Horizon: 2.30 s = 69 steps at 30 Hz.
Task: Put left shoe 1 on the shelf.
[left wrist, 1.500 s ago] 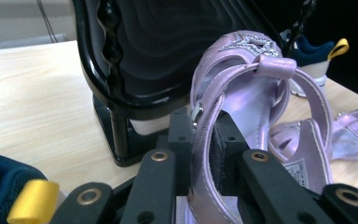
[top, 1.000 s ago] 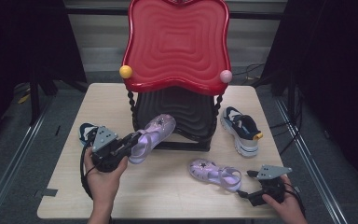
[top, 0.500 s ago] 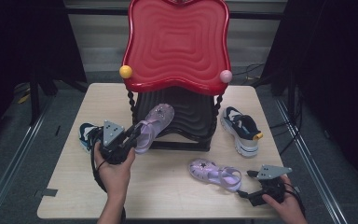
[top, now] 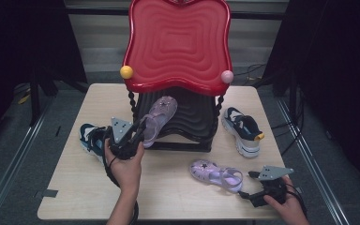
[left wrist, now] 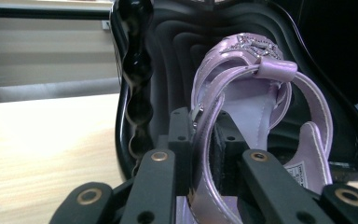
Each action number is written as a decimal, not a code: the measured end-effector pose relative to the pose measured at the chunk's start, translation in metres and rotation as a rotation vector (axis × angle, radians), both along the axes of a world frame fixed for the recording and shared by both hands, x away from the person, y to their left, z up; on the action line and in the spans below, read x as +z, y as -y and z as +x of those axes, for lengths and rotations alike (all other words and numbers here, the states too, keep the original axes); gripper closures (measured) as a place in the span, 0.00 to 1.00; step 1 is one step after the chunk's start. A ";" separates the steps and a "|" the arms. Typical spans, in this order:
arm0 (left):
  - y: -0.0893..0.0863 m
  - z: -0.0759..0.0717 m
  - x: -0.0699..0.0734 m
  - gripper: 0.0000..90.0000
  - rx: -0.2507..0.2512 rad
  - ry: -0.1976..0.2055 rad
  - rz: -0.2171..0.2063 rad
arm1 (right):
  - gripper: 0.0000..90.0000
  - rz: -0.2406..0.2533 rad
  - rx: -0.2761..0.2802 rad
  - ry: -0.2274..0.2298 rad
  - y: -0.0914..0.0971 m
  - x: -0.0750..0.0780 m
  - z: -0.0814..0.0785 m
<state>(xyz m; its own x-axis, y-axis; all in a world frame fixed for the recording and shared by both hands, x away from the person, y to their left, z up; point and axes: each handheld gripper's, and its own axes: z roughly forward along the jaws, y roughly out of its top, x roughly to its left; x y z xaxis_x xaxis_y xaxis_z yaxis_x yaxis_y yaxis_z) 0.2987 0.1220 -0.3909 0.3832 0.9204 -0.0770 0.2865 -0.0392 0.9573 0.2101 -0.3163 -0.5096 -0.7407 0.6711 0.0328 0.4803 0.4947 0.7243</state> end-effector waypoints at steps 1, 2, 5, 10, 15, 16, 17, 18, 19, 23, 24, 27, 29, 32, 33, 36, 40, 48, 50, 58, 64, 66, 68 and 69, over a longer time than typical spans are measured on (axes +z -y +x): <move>0.000 0.000 0.000 0.89 0.000 0.000 0.000 | 0.15 0.000 0.000 0.000 0.000 0.000 0.000; 0.004 0.002 0.000 0.89 0.010 0.007 -0.005 | 0.15 0.000 0.000 0.000 0.000 0.000 0.000; 0.010 0.006 -0.002 0.89 0.026 0.019 -0.023 | 0.15 0.000 0.000 0.000 0.000 0.000 0.000; 0.016 0.010 -0.005 0.89 0.046 0.029 -0.043 | 0.15 0.000 0.000 0.000 0.000 0.000 0.000; 0.023 0.013 -0.008 0.89 0.090 0.055 -0.054 | 0.15 0.000 0.000 0.000 0.000 0.000 0.000; 0.024 0.014 -0.009 0.89 0.093 0.059 -0.063 | 0.15 0.000 0.000 0.000 0.000 0.000 0.000; 0.025 0.015 -0.009 0.89 0.096 0.059 -0.070 | 0.15 0.000 0.000 0.000 0.000 0.000 0.000; 0.029 0.017 -0.010 0.89 0.099 0.054 -0.073 | 0.15 0.000 0.000 0.000 0.000 0.000 0.000; 0.030 0.019 -0.010 0.89 0.099 0.048 -0.077 | 0.15 -0.001 0.000 0.000 0.000 0.000 0.000; 0.035 0.021 -0.010 0.89 0.114 0.056 -0.080 | 0.15 0.000 0.001 0.000 0.000 0.000 0.000; 0.036 0.024 -0.010 0.89 0.122 0.056 -0.093 | 0.15 0.000 0.004 0.001 0.000 0.000 0.000; 0.038 0.027 -0.010 0.89 0.132 0.052 -0.106 | 0.15 0.001 0.004 0.000 0.000 0.000 0.000; 0.040 0.030 -0.009 0.89 0.138 0.054 -0.105 | 0.15 0.001 0.005 0.001 0.000 0.000 0.000; 0.042 0.031 -0.008 0.89 0.145 0.058 -0.099 | 0.15 0.001 0.007 0.001 0.000 0.000 0.000; 0.043 0.032 -0.007 0.89 0.154 0.061 -0.116 | 0.15 0.001 0.008 0.001 0.000 0.000 0.000; 0.044 0.035 -0.008 0.89 0.163 0.060 -0.126 | 0.15 0.001 0.008 0.001 0.000 0.000 0.000; 0.049 0.040 -0.009 0.89 0.173 0.064 -0.125 | 0.15 0.001 0.008 0.001 0.000 0.000 0.000; 0.058 0.048 -0.006 0.89 0.211 0.069 -0.152 | 0.15 0.001 0.011 0.003 0.000 0.000 0.000; 0.060 0.049 -0.007 0.88 0.217 0.062 -0.158 | 0.15 0.001 0.008 -0.001 0.000 0.000 0.000; 0.064 0.055 -0.011 0.88 0.244 0.068 -0.180 | 0.15 0.001 0.012 0.000 0.000 0.000 0.000; 0.067 0.060 -0.009 0.88 0.262 0.079 -0.207 | 0.15 0.001 0.012 0.000 0.000 0.000 0.000; 0.068 0.062 -0.009 0.88 0.271 0.079 -0.213 | 0.15 0.001 0.012 0.000 0.000 0.000 0.000; 0.072 0.065 -0.011 0.88 0.283 0.078 -0.210 | 0.15 0.001 0.012 0.000 0.000 0.000 0.000; 0.072 0.065 -0.013 0.88 0.283 0.067 -0.229 | 0.15 0.001 0.012 0.000 0.000 0.000 0.000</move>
<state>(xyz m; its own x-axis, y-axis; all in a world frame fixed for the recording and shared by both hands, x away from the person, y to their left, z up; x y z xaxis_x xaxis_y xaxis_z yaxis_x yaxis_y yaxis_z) 0.3639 0.0498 -0.4036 0.1269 0.9527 -0.2762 0.1915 0.2497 0.9492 0.2098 -0.3162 -0.5096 -0.7487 0.6621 0.0333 0.4742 0.4998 0.7248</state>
